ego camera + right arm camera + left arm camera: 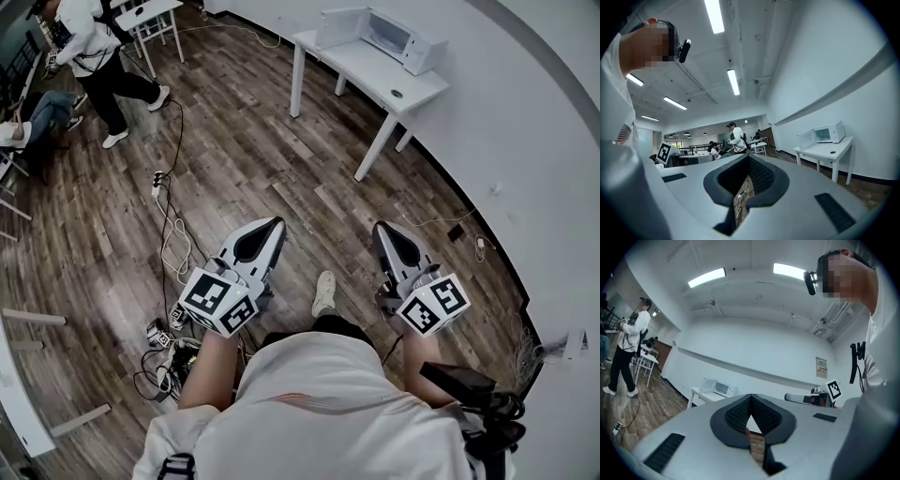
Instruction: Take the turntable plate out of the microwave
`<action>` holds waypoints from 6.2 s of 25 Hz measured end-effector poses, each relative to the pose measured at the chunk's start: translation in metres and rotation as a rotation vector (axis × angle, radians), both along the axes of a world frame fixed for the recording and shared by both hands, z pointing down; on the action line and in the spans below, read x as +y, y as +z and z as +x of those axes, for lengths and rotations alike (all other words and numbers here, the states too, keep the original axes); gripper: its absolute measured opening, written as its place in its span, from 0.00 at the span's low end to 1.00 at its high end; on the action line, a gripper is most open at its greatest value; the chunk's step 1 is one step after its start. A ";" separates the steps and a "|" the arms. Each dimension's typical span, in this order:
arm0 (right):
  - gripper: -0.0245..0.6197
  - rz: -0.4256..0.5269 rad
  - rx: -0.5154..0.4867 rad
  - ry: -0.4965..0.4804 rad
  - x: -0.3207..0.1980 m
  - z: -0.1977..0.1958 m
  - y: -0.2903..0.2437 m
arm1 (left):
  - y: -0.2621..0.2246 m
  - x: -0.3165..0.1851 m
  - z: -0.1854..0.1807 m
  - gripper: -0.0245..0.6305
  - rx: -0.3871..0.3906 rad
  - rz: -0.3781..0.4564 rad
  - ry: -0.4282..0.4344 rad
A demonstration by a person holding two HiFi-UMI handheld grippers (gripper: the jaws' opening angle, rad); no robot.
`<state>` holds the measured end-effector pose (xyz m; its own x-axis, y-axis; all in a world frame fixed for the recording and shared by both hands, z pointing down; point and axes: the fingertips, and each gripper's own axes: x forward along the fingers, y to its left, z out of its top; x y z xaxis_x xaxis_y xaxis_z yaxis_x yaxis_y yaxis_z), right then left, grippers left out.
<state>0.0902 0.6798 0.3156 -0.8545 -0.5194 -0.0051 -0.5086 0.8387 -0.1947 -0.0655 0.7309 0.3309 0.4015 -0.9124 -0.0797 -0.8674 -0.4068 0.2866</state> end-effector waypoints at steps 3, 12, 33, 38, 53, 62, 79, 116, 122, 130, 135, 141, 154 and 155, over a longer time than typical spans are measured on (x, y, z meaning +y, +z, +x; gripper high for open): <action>0.04 -0.005 -0.013 -0.018 -0.030 -0.011 0.001 | 0.000 -0.026 -0.010 0.05 -0.004 -0.011 -0.021; 0.04 0.003 -0.034 -0.003 -0.155 0.005 0.001 | -0.012 -0.143 0.003 0.05 -0.052 -0.033 -0.046; 0.04 -0.063 -0.103 -0.060 -0.386 0.039 0.026 | -0.003 -0.387 0.063 0.05 -0.170 -0.082 -0.017; 0.04 -0.077 -0.081 -0.009 -0.421 0.039 0.038 | 0.013 -0.425 0.052 0.05 -0.128 -0.096 0.008; 0.04 -0.082 -0.042 0.076 -0.588 -0.086 0.029 | 0.007 -0.597 -0.085 0.05 -0.090 -0.083 0.058; 0.04 -0.065 -0.026 0.150 -0.666 -0.174 0.019 | 0.007 -0.687 -0.181 0.05 -0.055 -0.072 0.112; 0.04 -0.085 -0.006 0.225 -0.778 -0.200 0.032 | 0.023 -0.793 -0.202 0.05 -0.009 -0.069 0.182; 0.04 -0.416 -0.265 0.441 -1.217 -0.065 0.153 | 0.123 -1.292 -0.003 0.05 0.227 -0.400 0.362; 0.04 -0.595 -0.438 0.548 -1.263 -0.061 0.211 | 0.194 -1.340 0.012 0.05 0.388 -0.555 0.375; 0.19 -0.861 -0.747 0.661 -1.298 -0.035 0.294 | 0.279 -1.375 0.029 0.18 0.720 -0.797 0.377; 0.26 -0.935 -0.817 0.711 -1.313 -0.024 0.329 | 0.309 -1.391 0.042 0.32 0.798 -0.872 0.389; 0.30 -0.997 -0.902 0.713 -1.341 -0.023 0.352 | 0.331 -1.426 0.054 0.34 0.831 -0.929 0.387; 0.30 -1.000 -1.000 0.734 -1.359 -0.019 0.364 | 0.342 -1.440 0.064 0.32 0.914 -0.960 0.377; 0.30 -0.995 -1.005 0.734 -1.360 -0.018 0.364 | 0.342 -1.440 0.065 0.30 0.915 -0.959 0.378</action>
